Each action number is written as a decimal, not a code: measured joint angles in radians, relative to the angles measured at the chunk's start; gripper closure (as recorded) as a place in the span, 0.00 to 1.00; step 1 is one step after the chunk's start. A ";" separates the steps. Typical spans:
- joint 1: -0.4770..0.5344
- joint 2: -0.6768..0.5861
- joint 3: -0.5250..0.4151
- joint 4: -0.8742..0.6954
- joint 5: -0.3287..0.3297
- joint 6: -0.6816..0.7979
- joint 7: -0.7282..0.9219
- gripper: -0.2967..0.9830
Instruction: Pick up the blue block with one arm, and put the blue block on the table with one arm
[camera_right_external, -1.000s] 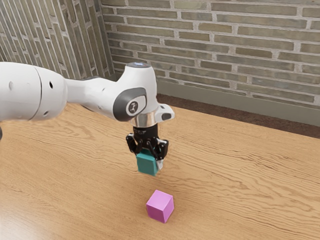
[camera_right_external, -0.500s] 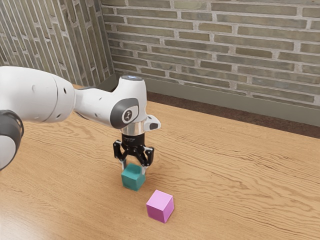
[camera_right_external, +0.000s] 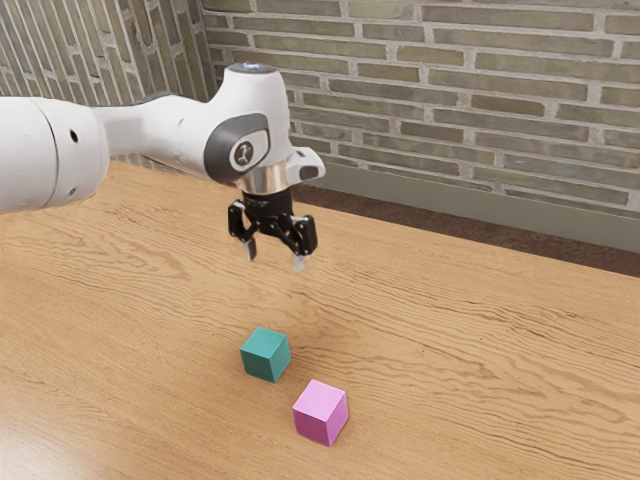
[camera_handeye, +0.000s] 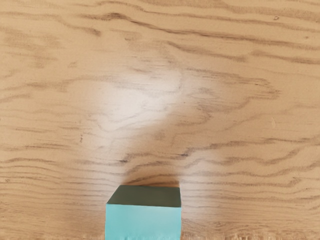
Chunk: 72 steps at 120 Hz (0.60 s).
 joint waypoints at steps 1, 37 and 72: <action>-0.001 -0.004 0.000 0.002 0.003 -0.004 0.000 0.25; 0.014 -0.049 0.006 0.213 0.086 -0.251 0.008 0.24; 0.003 -0.079 -0.001 0.328 0.163 -0.431 0.011 0.23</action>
